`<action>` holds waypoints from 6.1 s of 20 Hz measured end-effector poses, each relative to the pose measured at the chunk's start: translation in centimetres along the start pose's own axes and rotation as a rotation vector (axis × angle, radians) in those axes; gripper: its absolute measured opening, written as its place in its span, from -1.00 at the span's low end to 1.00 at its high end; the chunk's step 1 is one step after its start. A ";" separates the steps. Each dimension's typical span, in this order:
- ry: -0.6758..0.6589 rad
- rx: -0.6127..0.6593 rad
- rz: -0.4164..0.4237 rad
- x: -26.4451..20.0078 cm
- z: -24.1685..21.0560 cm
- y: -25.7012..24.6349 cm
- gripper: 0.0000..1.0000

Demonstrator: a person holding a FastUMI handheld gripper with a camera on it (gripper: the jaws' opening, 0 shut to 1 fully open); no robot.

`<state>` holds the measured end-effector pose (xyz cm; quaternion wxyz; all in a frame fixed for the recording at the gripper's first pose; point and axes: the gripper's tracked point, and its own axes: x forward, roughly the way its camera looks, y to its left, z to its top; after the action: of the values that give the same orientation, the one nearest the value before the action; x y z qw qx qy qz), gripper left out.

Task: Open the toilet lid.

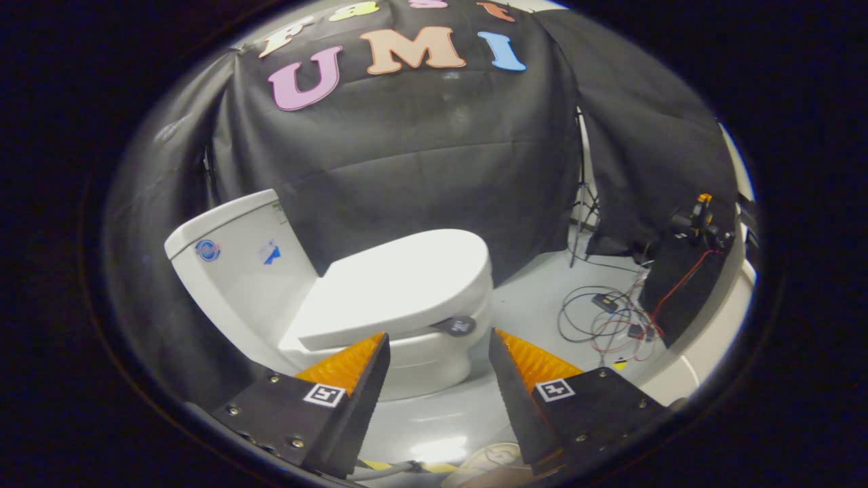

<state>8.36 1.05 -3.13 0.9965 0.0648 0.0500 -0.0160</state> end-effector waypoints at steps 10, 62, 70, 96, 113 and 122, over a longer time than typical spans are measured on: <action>-0.287 0.489 0.065 4.5 5.1 1.2 0.88; -0.090 0.704 -0.173 12.5 2.3 -1.6 -0.95; -0.068 0.443 -0.205 10.0 6.7 2.7 -0.94; -0.182 0.061 -0.269 4.8 12.6 15.2 -0.94; -0.230 -0.070 -0.200 3.2 12.9 23.5 -0.94; -0.235 -0.078 -0.154 2.9 12.5 25.9 -0.94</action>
<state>13.49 25.00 12.18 0.9931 0.0199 -0.0618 -0.0978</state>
